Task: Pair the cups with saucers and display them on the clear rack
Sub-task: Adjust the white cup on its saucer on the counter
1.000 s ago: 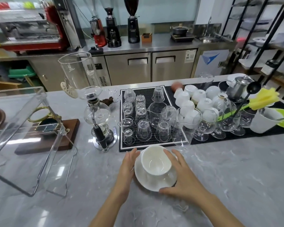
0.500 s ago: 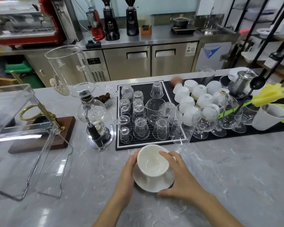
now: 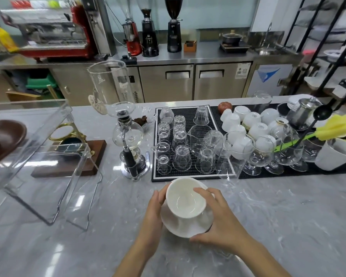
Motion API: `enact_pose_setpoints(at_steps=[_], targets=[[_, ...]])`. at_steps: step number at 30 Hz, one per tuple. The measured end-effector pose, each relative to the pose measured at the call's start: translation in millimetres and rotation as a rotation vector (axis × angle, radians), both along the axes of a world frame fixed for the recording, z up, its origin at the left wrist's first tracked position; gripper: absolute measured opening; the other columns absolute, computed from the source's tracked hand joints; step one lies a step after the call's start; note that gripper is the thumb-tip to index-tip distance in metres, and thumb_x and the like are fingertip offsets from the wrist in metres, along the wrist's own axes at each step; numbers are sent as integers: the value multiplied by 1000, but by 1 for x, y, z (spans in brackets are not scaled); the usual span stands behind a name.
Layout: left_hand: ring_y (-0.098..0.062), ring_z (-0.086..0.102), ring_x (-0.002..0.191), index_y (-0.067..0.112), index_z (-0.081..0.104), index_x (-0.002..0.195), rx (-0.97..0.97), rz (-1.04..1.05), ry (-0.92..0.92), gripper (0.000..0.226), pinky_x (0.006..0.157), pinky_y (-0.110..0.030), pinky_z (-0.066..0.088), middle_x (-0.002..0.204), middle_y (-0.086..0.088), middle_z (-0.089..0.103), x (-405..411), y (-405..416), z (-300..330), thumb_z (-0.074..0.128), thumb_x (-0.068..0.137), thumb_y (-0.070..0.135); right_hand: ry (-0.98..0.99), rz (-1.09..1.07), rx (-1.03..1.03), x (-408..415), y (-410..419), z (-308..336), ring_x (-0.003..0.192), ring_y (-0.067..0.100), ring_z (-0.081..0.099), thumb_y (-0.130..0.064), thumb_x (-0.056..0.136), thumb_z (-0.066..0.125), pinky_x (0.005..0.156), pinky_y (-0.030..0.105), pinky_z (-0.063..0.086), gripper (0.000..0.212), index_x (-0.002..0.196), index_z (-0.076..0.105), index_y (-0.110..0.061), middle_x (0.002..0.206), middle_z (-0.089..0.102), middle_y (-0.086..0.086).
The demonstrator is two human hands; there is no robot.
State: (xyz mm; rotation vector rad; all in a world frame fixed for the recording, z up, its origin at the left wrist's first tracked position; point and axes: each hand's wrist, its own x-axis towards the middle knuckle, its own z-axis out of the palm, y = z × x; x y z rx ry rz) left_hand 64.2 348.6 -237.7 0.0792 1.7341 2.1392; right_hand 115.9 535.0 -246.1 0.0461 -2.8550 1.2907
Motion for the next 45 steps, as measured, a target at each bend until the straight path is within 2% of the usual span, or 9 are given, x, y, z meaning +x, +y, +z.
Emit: enact_pose_setpoints(at_steps=[7, 11, 16, 22, 30, 34, 39, 43, 45], targets=[[-14, 52, 134, 39, 67, 125, 6, 66, -5, 57, 115, -46, 35, 134, 8, 66, 20, -43, 18, 25, 92, 59, 49, 99, 23, 7, -35, 29, 124, 6, 36, -51, 44, 89, 101, 27, 43, 110, 136, 28, -55, 134, 19, -24], [-15, 48, 138, 32, 66, 129, 41, 115, 14, 61, 122, -51, 23, 138, 6, 64, 32, -66, 25, 25, 93, 58, 77, 149, -4, 13, -55, 39, 125, 0, 35, -50, 44, 89, 98, 20, 40, 110, 135, 27, -59, 136, 19, -25], [-14, 50, 137, 22, 59, 137, 96, 196, 21, 65, 122, -46, 26, 139, 3, 63, 54, -110, 35, 25, 92, 55, 88, 257, -5, 14, -96, 48, 120, -11, 31, -47, 46, 89, 90, 0, 32, 110, 134, 26, -62, 135, 17, -29], [-12, 49, 138, 20, 58, 138, 132, 326, -9, 67, 121, -43, 26, 142, 3, 61, 85, -171, 33, 27, 91, 55, 99, 388, 42, 19, -152, 49, 124, -6, 30, -54, 45, 87, 92, -1, 30, 112, 136, 22, -61, 136, 20, -22], [-16, 52, 136, 17, 60, 136, 191, 467, -19, 67, 116, -43, 30, 141, 0, 62, 126, -236, 36, 38, 87, 57, 88, 531, 31, 32, -222, 52, 126, -14, 22, -56, 45, 87, 92, -3, 28, 114, 131, 12, -68, 132, 8, -36], [-16, 56, 132, 23, 63, 133, 209, 491, -50, 67, 113, -42, 35, 136, 3, 66, 136, -273, 43, 33, 83, 57, 83, 571, 42, 32, -258, 58, 129, -9, 25, -54, 47, 86, 100, 14, 34, 113, 129, 10, -71, 131, 6, -38], [-19, 52, 136, 23, 65, 132, 222, 543, 17, 73, 118, -45, 29, 139, 0, 64, 134, -308, 62, 49, 73, 63, 95, 632, 38, 23, -300, 74, 128, 4, 32, -62, 47, 84, 105, 26, 37, 116, 133, 7, -66, 135, 8, -32], [-12, 60, 127, 27, 66, 130, 123, 541, 46, 64, 101, -37, 41, 134, 5, 67, 119, -346, 75, 31, 86, 58, 159, 615, 7, 10, -340, 87, 129, 6, 33, -62, 44, 83, 105, 25, 36, 116, 136, 11, -63, 134, 14, -31], [-12, 58, 128, 28, 64, 132, 62, 542, 67, 65, 104, -39, 41, 134, 6, 67, 107, -361, 83, 28, 88, 60, 190, 587, -6, 1, -355, 93, 128, 7, 35, -59, 43, 85, 105, 25, 37, 115, 137, 17, -61, 134, 19, -29]])
